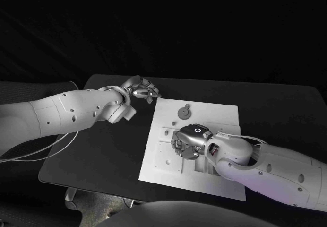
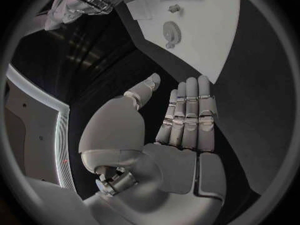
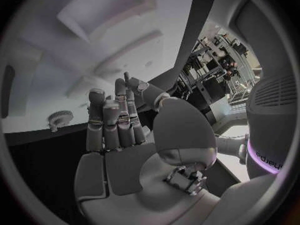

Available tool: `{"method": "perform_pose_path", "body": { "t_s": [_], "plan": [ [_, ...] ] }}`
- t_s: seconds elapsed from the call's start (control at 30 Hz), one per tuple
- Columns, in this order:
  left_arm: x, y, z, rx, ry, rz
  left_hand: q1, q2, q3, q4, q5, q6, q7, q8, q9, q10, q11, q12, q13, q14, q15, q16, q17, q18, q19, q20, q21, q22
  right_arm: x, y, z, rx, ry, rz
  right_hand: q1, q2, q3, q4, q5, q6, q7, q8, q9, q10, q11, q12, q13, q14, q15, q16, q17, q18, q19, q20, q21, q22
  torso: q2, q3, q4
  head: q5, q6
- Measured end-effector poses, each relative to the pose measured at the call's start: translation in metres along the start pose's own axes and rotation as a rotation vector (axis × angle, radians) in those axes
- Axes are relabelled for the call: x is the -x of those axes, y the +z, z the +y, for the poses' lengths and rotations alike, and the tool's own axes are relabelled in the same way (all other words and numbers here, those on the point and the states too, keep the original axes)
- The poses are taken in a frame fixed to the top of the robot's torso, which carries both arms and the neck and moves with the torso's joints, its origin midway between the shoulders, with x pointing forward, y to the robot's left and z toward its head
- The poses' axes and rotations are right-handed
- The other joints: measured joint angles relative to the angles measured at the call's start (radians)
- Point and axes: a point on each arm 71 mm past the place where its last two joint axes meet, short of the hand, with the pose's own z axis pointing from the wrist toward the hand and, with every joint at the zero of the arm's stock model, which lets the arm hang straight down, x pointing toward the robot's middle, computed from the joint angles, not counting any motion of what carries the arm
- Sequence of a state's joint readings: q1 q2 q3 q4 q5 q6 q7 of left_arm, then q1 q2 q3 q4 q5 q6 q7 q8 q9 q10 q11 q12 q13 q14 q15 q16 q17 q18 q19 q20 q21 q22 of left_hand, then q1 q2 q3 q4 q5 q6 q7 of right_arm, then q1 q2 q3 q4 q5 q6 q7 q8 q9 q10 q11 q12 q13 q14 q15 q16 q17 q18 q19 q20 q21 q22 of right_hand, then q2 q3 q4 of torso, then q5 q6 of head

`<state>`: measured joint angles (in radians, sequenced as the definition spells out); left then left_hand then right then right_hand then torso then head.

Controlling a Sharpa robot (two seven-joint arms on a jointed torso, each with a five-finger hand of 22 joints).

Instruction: Assemble the parts on the task board

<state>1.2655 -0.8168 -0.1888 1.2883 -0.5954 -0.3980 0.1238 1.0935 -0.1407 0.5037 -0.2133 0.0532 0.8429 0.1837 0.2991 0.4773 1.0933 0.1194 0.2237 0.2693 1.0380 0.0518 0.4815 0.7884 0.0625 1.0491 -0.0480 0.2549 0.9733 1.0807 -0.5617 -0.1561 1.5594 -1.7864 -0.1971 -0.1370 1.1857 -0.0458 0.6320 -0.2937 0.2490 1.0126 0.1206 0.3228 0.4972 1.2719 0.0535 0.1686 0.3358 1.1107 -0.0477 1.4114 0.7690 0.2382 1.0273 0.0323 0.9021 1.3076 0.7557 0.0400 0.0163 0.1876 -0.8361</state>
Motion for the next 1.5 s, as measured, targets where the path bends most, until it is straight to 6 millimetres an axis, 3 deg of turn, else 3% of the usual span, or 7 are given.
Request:
{"method": "perform_pose_path", "body": {
  "t_s": [0.73,1.5],
  "plan": [
    [0.0014,0.0007,0.0011,0.004,0.002,-0.004,0.0,0.0,0.0,0.0,0.0,0.0,0.0,0.0,-0.001,0.0,0.0,-0.003,-0.001,0.0,0.0,-0.002,0.002,0.0,0.0,0.0,0.0,0.001,-0.0017,-0.0025,-0.0017,-0.003,-0.005,0.013,-0.001,-0.002,0.0,0.0,-0.001,-0.003,-0.001,0.0,0.0,0.002,0.002,-0.004,0.0,0.0,0.001,0.0,0.0,0.0,0.004,-0.003,0.0,0.0,0.0,-0.0002,-0.0007,0.013,-0.013],
    [0.0019,0.0008,0.0017,0.008,0.003,-0.006,0.0,0.0,-0.002,0.002,0.0,0.0,0.0,0.0,-0.002,0.0,0.0,-0.007,-0.001,0.004,-0.004,-0.006,0.005,0.0,-0.002,0.002,-0.004,0.001,-0.0029,-0.0031,-0.0014,-0.001,-0.006,0.028,-0.002,-0.003,-0.001,-0.001,-0.001,-0.002,0.0,-0.001,0.0,0.002,0.002,-0.004,0.0,0.002,0.005,0.0,0.0,0.0,0.007,0.0,0.0,0.0,0.0,-0.0003,-0.0003,0.013,-0.026]
  ]
}}
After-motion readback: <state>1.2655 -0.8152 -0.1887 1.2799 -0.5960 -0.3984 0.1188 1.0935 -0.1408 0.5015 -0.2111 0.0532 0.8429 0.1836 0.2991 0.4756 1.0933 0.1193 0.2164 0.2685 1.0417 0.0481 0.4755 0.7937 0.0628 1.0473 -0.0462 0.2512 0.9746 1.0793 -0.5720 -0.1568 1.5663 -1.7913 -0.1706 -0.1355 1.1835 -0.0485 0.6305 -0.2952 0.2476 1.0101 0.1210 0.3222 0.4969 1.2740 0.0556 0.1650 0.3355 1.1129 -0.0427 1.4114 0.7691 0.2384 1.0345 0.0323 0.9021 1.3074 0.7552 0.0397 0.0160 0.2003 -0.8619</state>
